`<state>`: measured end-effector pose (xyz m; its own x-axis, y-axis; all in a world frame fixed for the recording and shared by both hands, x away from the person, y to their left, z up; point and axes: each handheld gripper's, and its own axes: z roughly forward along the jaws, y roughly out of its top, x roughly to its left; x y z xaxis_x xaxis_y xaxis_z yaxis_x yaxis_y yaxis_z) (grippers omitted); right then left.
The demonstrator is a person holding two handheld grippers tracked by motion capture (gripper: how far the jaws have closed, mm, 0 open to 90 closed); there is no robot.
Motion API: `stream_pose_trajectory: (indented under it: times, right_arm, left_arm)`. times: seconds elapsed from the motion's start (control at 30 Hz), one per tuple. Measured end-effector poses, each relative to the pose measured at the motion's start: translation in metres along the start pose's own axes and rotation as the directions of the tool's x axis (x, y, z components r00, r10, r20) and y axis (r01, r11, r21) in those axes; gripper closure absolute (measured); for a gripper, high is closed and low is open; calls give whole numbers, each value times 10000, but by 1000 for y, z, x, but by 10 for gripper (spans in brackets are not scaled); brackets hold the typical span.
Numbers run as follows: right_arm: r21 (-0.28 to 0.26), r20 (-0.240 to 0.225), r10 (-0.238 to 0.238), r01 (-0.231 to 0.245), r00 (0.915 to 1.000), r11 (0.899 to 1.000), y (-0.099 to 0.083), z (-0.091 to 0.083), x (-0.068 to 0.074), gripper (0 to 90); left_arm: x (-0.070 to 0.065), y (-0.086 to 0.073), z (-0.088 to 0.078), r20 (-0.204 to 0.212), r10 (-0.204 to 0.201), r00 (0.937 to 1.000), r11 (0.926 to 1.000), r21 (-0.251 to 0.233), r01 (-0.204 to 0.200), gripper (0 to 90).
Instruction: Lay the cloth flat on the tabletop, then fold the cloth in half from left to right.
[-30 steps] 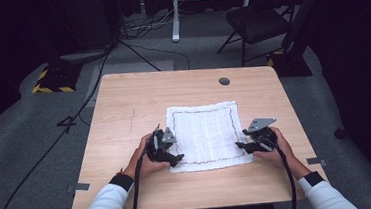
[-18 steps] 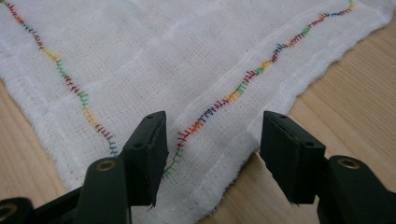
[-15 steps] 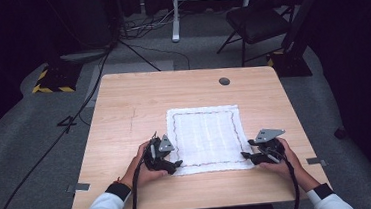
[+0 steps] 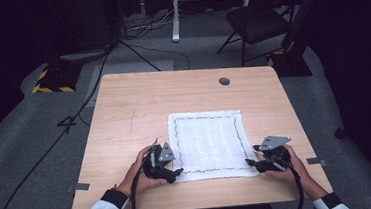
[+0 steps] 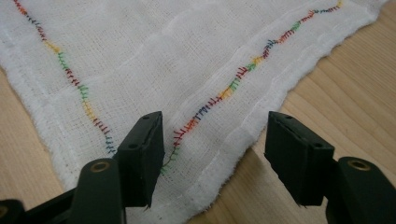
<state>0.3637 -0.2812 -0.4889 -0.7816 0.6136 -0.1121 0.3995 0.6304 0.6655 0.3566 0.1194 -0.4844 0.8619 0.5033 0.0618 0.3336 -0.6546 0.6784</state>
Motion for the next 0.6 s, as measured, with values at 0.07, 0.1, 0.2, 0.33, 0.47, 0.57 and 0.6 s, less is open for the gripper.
stream_pose_trajectory:
  times: [0.07,0.1,0.2,0.33,0.47,0.57,0.6]
  right_arm:
    - [7,175,-144,143,9997,9999,0,-1,1,363]
    - [-104,227,-262,265,9994,9996,0,-1,3,366]
    - [-529,280,-251,266,9993,9982,4,-5,7,380]
    - [-1011,87,-293,300,9995,9944,14,-9,11,390]
    - [-1289,-154,-637,612,9978,9898,27,-5,19,406]
    - [-1402,-461,-830,758,9955,9872,38,-1,26,421]
    - [-1405,-565,-865,779,9947,9870,42,1,29,423]
  left_arm:
    - [3,0,-3,-90,-117,9999,9999,-105,116,193]
    - [5,0,-5,-143,-134,9998,9999,-109,132,193]
    - [14,2,-10,-458,-113,9989,9996,-255,101,197]
    - [35,5,-12,-597,-713,9957,9964,-495,684,195]
    - [52,8,-10,-1104,-972,9891,9942,-562,915,196]
    - [65,13,-7,-1185,-1273,9848,9906,-660,1201,196]
    - [68,14,-5,-1485,-1220,9814,9911,-716,1124,196]
